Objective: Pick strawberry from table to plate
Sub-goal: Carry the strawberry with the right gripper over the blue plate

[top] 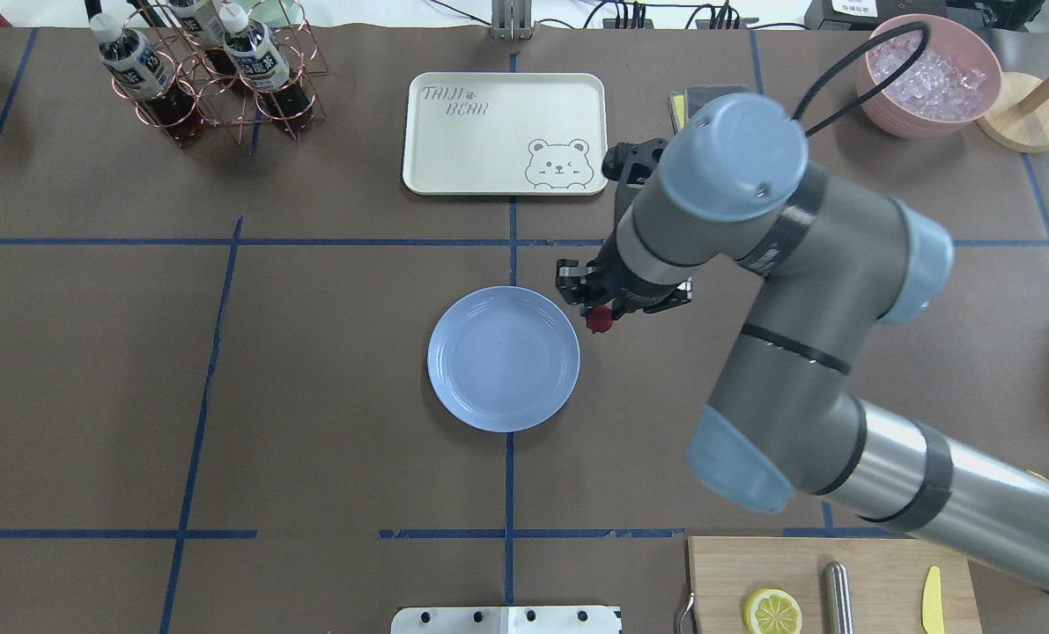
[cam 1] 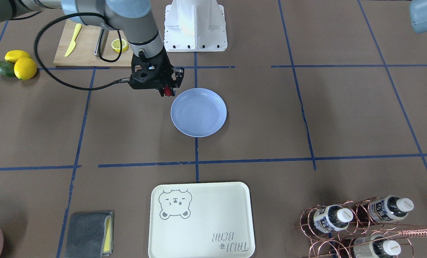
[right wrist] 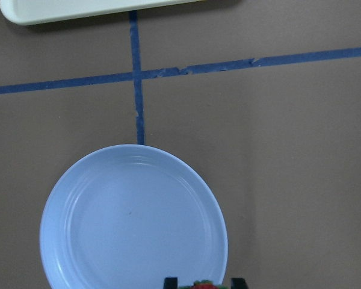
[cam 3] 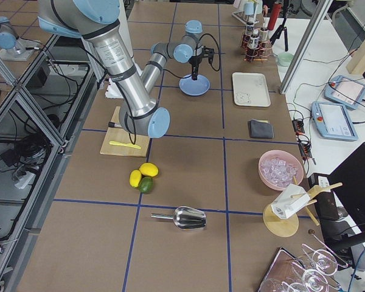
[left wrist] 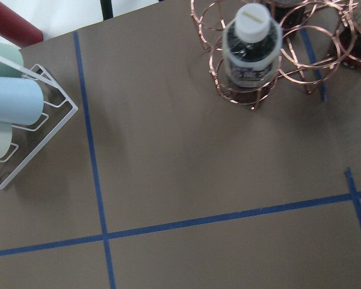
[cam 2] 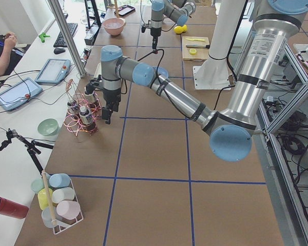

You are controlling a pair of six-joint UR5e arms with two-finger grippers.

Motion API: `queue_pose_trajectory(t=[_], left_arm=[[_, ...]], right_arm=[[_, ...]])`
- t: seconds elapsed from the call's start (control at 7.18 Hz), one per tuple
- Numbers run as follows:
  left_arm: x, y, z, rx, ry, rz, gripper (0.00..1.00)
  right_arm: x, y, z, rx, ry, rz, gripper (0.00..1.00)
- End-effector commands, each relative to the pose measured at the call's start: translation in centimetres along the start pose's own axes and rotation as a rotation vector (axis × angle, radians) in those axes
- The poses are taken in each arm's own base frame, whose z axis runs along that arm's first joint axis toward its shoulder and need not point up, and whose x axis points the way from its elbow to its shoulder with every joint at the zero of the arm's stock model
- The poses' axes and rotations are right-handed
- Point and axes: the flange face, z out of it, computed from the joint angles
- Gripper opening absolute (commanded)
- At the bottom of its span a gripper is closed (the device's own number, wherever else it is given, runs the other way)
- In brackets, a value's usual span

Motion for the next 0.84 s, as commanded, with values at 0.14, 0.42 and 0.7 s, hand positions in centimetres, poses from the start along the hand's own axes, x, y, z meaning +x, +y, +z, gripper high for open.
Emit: queue_pose_trajectory(t=[0.14, 0.42, 0.7], left_arm=[[-5.2, 3.1, 3.0, -0.037, -0.005, 0.023, 1.0], [-5.5, 3.5, 3.6, -0.032, 0.009, 0.023, 1.0], [-5.6, 3.6, 3.7, -0.033, 0.015, 0.02, 1.0]], right_arm=[[-7.3, 1.5, 8.3, 0.006, 0.047, -0.01, 0.0], [-7.5, 2.2, 11.2, 0.001, 0.097, -0.015, 0.0], [-6.9, 2.0, 12.5, -0.004, 0.125, -0.013, 0.0]])
